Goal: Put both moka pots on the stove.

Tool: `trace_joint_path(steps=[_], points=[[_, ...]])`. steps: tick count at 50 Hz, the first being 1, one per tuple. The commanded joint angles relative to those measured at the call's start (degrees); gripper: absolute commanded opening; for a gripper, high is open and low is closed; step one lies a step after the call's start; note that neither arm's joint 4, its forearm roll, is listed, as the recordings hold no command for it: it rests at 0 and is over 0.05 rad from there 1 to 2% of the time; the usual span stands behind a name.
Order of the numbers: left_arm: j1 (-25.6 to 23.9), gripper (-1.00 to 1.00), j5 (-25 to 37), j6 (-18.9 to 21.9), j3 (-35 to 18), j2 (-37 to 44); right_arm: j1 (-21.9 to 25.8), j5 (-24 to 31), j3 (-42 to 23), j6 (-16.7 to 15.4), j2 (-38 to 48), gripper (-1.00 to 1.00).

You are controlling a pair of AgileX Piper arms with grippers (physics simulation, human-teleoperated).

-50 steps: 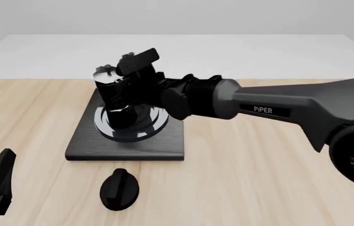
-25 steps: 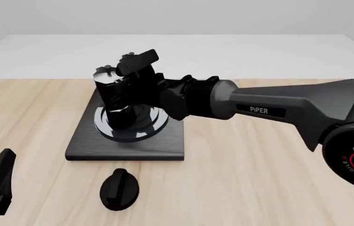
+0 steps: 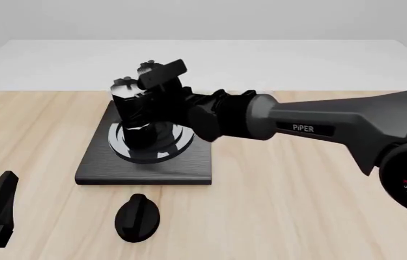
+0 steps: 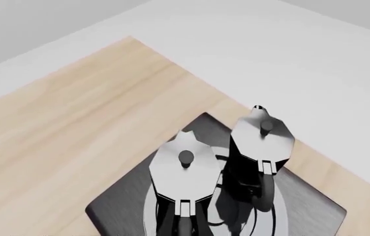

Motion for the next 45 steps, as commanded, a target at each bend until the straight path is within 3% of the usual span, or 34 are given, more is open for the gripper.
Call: trace_joint_path(steps=[1,45], points=[[0.0,1.0,0.0,0.0,0.0,0.0,-0.2,-1.2,2.0,0.8,-1.4,-1.0],[0.0,1.0,0.0,0.0,0.0,0.0,0.6,-3.6,7.2,3.2,-2.6,-1.0]])
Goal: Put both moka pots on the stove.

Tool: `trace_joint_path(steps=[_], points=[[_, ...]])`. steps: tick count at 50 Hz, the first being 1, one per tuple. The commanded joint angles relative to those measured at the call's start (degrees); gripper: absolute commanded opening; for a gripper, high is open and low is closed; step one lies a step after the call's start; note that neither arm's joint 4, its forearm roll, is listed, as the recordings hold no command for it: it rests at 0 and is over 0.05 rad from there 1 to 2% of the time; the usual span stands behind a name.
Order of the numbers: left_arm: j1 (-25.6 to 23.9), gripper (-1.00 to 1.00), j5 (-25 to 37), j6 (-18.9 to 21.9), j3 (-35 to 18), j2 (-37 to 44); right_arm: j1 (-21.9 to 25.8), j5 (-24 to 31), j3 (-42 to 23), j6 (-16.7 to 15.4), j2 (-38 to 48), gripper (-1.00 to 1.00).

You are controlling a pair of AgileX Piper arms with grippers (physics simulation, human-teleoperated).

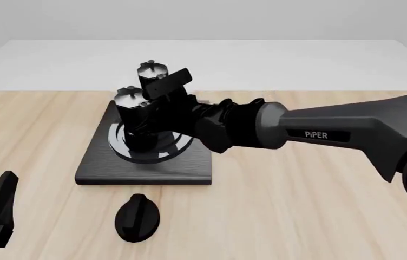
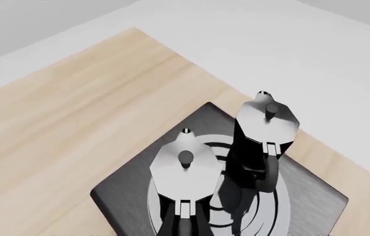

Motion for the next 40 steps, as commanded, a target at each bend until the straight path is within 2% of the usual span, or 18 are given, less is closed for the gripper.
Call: trace_joint_path(steps=[1,6,7,17,18,31,40], points=[[0.0,1.0,0.0,0.0,0.0,0.0,0.3,-0.4,0.5,1.7,0.4,-1.0],[0.0,1.0,0.0,0.0,0.0,0.0,0.3,-0.4,0.6,2.2,0.6,-1.0],[0.0,1.0,0.0,0.0,0.0,0.0,0.1,-0.4,0.6,2.1,0.6,1.0],[0.0,1.0,0.0,0.0,0.0,0.0,0.0,-0.3,0.6,2.9,0.7,1.0],[0.0,1.0,0.0,0.0,0.0,0.0,-0.1,-0.3,0.5,3.7,0.8,1.0],[0.0,1.0,0.0,0.0,0.0,0.0,-0.1,-0.5,1.5,3.9,0.0,1.0],[0.0,1.0,0.0,0.0,0.0,0.0,-0.9,-2.5,7.6,4.6,-4.5,1.0]])
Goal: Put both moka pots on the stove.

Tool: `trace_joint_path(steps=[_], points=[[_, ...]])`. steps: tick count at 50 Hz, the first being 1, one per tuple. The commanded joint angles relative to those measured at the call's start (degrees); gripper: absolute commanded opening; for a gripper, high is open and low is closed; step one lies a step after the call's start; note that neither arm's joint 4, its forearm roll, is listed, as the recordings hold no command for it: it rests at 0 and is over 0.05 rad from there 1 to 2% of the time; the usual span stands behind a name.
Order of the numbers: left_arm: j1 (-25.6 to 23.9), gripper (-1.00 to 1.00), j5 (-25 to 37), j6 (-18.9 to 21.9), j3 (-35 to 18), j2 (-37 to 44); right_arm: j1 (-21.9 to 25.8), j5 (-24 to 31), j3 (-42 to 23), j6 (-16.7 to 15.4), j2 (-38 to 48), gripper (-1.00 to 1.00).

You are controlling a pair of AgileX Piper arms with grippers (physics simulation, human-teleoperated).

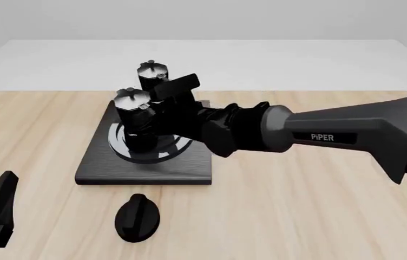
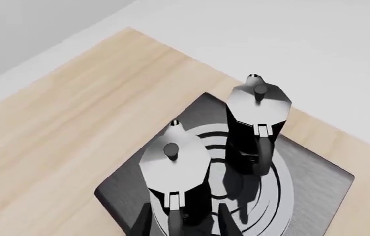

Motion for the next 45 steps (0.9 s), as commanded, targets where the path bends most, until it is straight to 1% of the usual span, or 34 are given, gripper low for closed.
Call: trace_joint_path(steps=[1,6,9,10,12,13,15,17,18,19,22,26,29,30,31,35,37,38,39,41,42,45], points=[[0.0,1.0,0.0,0.0,0.0,0.0,-0.9,-1.6,5.6,1.4,-4.1,1.0],[0.0,1.0,0.0,0.0,0.0,0.0,-0.9,-3.1,10.1,1.8,-7.1,1.0],[0.0,1.0,0.0,0.0,0.0,0.0,-0.8,-3.4,11.7,1.4,-8.7,1.0],[0.0,1.0,0.0,0.0,0.0,0.0,-1.0,-3.4,12.3,2.1,-9.1,1.0],[0.0,1.0,0.0,0.0,0.0,0.0,-0.6,-3.6,13.7,1.7,-10.5,1.0],[0.0,1.0,0.0,0.0,0.0,0.0,-0.5,-3.6,14.7,2.3,-11.5,1.0],[0.0,1.0,0.0,0.0,0.0,0.0,-0.4,-4.0,16.7,1.8,-13.4,1.0],[0.0,1.0,0.0,0.0,0.0,0.0,-0.4,-4.1,17.5,2.1,-14.0,1.0],[0.0,1.0,0.0,0.0,0.0,0.0,-0.2,-4.3,19.6,2.3,-15.8,1.0],[0.0,1.0,0.0,0.0,0.0,0.0,-0.2,-4.3,19.6,2.3,-15.8,1.0],[0.0,1.0,0.0,0.0,0.0,0.0,0.4,-4.2,22.6,3.6,-18.9,1.0],[0.0,1.0,0.0,0.0,0.0,0.0,0.5,-4.1,27.5,3.3,-24.9,1.0],[0.0,1.0,0.0,0.0,0.0,0.0,0.4,-3.9,29.4,3.8,-27.4,1.0],[0.0,1.0,0.0,0.0,0.0,0.0,-0.6,-3.6,32.1,3.9,-31.2,1.0],[0.0,1.0,0.0,0.0,0.0,0.0,-0.6,-3.6,32.2,3.9,-31.3,1.0],[0.0,1.0,0.0,0.0,0.0,0.0,-2.5,-2.4,37.3,4.1,-39.0,1.0],[0.0,1.0,0.0,0.0,0.0,0.0,-4.9,-1.5,40.5,5.0,-44.0,1.0],[0.0,1.0,0.0,0.0,0.0,0.0,-6.0,-0.7,42.0,4.7,-46.9,1.0],[0.0,1.0,0.0,0.0,0.0,0.0,-6.0,-0.7,42.1,4.7,-46.9,1.0],[0.0,1.0,0.0,0.0,0.0,0.0,-7.6,0.7,44.1,5.1,-51.1,1.0],[0.0,1.0,0.0,0.0,0.0,0.0,-9.1,1.9,45.5,4.9,-54.2,1.0],[0.0,1.0,0.0,0.0,0.0,0.0,-10.8,4.9,48.2,4.3,-61.2,1.0]])
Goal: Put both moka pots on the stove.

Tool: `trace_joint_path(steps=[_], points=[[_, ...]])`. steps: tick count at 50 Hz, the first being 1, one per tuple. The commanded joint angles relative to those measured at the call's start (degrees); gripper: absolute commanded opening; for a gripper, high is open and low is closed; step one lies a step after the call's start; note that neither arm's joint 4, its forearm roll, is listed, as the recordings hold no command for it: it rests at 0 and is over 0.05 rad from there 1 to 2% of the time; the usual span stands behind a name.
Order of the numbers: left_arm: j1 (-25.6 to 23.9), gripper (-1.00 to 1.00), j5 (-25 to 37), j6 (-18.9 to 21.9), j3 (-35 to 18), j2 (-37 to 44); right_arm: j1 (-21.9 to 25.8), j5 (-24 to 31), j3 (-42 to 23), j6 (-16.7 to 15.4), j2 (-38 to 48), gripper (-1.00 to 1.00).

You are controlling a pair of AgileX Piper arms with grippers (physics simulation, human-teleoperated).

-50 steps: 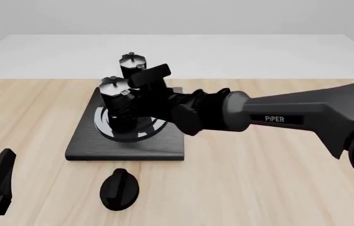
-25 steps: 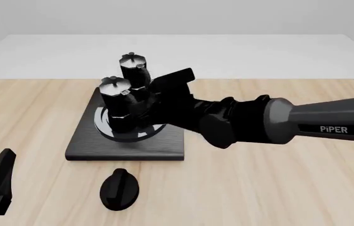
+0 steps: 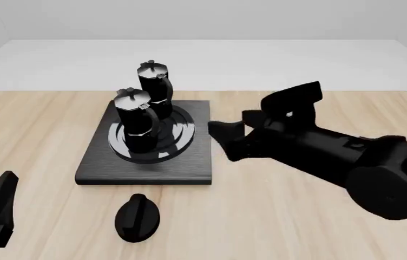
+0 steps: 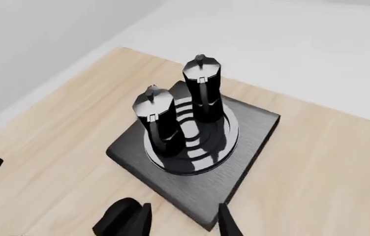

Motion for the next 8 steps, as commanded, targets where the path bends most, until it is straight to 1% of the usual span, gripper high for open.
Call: trace_joint_path(steps=[1,5,6,7,8], points=[[0.0,1.0,0.0,0.0,0.0,0.0,-6.8,6.4,12.0,0.8,-21.8,1.0],[0.0,1.0,0.0,0.0,0.0,0.0,-8.8,11.0,15.4,0.8,-30.7,1.0],[0.0,1.0,0.0,0.0,0.0,0.0,-8.8,11.1,15.4,0.8,-30.8,1.0],[0.0,1.0,0.0,0.0,0.0,0.0,-9.8,12.9,16.6,1.2,-34.3,1.0],[0.0,1.0,0.0,0.0,0.0,0.0,-9.8,13.0,16.6,1.2,-34.4,1.0]])
